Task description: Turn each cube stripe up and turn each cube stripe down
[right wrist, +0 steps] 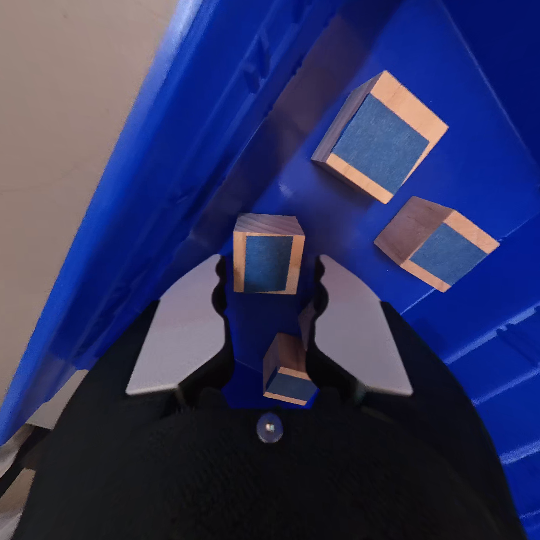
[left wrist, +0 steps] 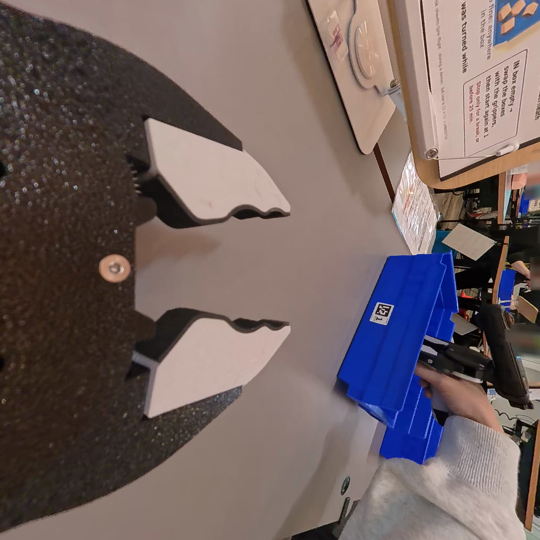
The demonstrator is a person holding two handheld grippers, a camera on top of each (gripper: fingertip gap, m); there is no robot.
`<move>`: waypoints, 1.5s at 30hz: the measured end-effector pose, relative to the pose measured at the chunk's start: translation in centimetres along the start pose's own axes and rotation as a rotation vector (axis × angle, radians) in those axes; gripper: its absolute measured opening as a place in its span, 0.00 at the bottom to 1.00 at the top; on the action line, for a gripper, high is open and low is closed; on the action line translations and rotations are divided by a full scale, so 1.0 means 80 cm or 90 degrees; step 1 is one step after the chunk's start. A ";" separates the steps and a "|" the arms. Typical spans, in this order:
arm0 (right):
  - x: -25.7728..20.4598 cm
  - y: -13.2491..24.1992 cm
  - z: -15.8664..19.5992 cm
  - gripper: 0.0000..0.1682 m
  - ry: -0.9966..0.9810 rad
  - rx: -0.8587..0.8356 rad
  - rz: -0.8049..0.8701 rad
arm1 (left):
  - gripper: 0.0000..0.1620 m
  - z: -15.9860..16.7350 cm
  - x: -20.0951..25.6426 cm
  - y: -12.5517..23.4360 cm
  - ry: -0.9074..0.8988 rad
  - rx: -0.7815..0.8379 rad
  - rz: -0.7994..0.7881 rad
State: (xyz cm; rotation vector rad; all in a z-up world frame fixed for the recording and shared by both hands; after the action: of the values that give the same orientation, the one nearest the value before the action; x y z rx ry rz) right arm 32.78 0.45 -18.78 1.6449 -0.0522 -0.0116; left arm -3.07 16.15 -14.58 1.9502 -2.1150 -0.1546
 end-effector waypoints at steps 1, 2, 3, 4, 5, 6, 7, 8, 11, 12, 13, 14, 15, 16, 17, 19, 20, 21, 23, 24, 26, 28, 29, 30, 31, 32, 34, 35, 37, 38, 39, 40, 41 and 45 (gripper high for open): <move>0.002 0.004 -0.001 0.39 0.002 0.007 0.013 | 0.40 0.000 -0.001 0.000 -0.001 0.000 -0.003; 0.004 0.011 -0.002 0.41 0.004 0.017 0.026 | 0.41 0.000 -0.002 0.001 -0.002 0.000 -0.005; 0.005 0.020 -0.005 0.43 0.007 0.034 0.041 | 0.41 0.000 -0.003 0.002 -0.001 0.002 -0.008; 0.006 0.032 -0.007 0.46 0.011 0.057 0.057 | 0.41 -0.001 -0.004 0.004 0.000 0.005 -0.010; 0.006 0.047 -0.010 0.48 0.012 0.088 0.078 | 0.41 -0.004 -0.006 0.007 -0.001 0.010 -0.015; 0.006 0.065 -0.013 0.50 0.008 0.124 0.102 | 0.41 -0.007 -0.009 0.012 -0.004 0.016 -0.026; 0.005 0.084 -0.014 0.51 0.001 0.164 0.128 | 0.41 -0.012 -0.013 0.018 -0.007 0.028 -0.039; 0.001 0.105 -0.014 0.51 -0.007 0.206 0.150 | 0.41 -0.019 -0.017 0.027 -0.006 0.045 -0.052; -0.042 0.165 -0.016 0.50 0.000 0.375 0.157 | 0.40 -0.042 -0.039 0.072 0.027 0.089 -0.126; -0.068 0.179 -0.015 0.49 0.019 0.424 0.136 | 0.40 -0.052 -0.049 0.092 0.040 0.096 -0.156; -0.097 0.187 -0.013 0.49 0.047 0.460 0.111 | 0.41 -0.063 -0.058 0.115 0.050 0.104 -0.180; -0.127 0.190 -0.013 0.48 0.078 0.493 0.090 | 0.41 -0.074 -0.071 0.139 0.062 0.107 -0.211; -0.158 0.189 -0.013 0.47 0.112 0.523 0.068 | 0.40 -0.083 -0.089 0.165 0.078 0.099 -0.254; -0.188 0.182 -0.014 0.46 0.148 0.547 0.041 | 0.39 -0.088 -0.110 0.191 0.097 0.076 -0.304; -0.216 0.173 -0.016 0.46 0.175 0.568 0.012 | 0.40 -0.091 -0.134 0.217 0.116 0.042 -0.354; -0.260 0.147 -0.026 0.46 0.210 0.599 -0.035 | 0.42 -0.085 -0.189 0.262 0.147 -0.059 -0.453; -0.274 0.132 -0.034 0.46 0.224 0.610 -0.049 | 0.42 -0.079 -0.217 0.279 0.163 -0.116 -0.487; -0.285 0.117 -0.043 0.46 0.237 0.621 -0.052 | 0.43 -0.071 -0.244 0.291 0.185 -0.171 -0.511; -0.295 0.089 -0.063 0.46 0.235 0.638 -0.039 | 0.44 -0.048 -0.293 0.304 0.252 -0.277 -0.530; -0.296 0.078 -0.074 0.46 0.224 0.645 -0.026 | 0.44 -0.035 -0.313 0.307 0.293 -0.328 -0.531; -0.298 0.064 -0.092 0.47 0.209 0.686 0.003 | 0.44 -0.013 -0.345 0.309 0.363 -0.404 -0.531; -0.304 0.056 -0.100 0.47 0.201 0.721 0.005 | 0.44 0.006 -0.371 0.312 0.403 -0.464 -0.543; -0.309 0.056 -0.099 0.47 0.213 0.729 0.003 | 0.44 0.013 -0.382 0.314 0.416 -0.486 -0.556; -0.312 0.057 -0.098 0.47 0.231 0.745 0.011 | 0.43 0.019 -0.392 0.314 0.427 -0.503 -0.566; -0.311 0.059 -0.097 0.46 0.238 0.766 0.027 | 0.43 0.025 -0.399 0.313 0.438 -0.519 -0.568; -0.308 0.060 -0.097 0.46 0.234 0.782 0.036 | 0.43 0.033 -0.403 0.311 0.451 -0.538 -0.566; -0.306 0.058 -0.096 0.46 0.211 0.783 0.004 | 0.42 0.050 -0.410 0.308 0.468 -0.582 -0.573; -0.307 0.058 -0.096 0.46 0.204 0.783 -0.019 | 0.42 0.057 -0.413 0.307 0.475 -0.601 -0.576; -0.306 0.059 -0.096 0.46 0.194 0.793 -0.022 | 0.43 0.068 -0.419 0.307 0.483 -0.624 -0.587; -0.306 0.059 -0.096 0.46 0.197 0.793 -0.020 | 0.43 0.072 -0.423 0.309 0.484 -0.632 -0.600; -0.307 0.058 -0.095 0.46 0.200 0.789 -0.021 | 0.43 0.075 -0.427 0.311 0.484 -0.639 -0.613; -0.307 0.057 -0.095 0.46 0.198 0.788 -0.019 | 0.43 0.078 -0.429 0.313 0.485 -0.643 -0.619; -0.307 0.058 -0.095 0.46 0.196 0.791 -0.019 | 0.43 0.081 -0.431 0.313 0.489 -0.646 -0.620; -0.308 0.059 -0.094 0.46 0.196 0.793 -0.027 | 0.40 0.095 -0.435 0.311 0.510 -0.647 -0.615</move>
State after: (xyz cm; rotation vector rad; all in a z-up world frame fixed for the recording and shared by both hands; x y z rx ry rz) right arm 8.36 8.60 -14.12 2.8687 0.2639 0.2939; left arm -26.74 52.23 -19.73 1.6893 -0.3253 -0.4191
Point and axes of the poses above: each gripper's, where its closed fingertips meet, y back along the fingers, z out of its underside, x = y × z across the jaws, the point moved 3 cm from there along y, back along the fingers
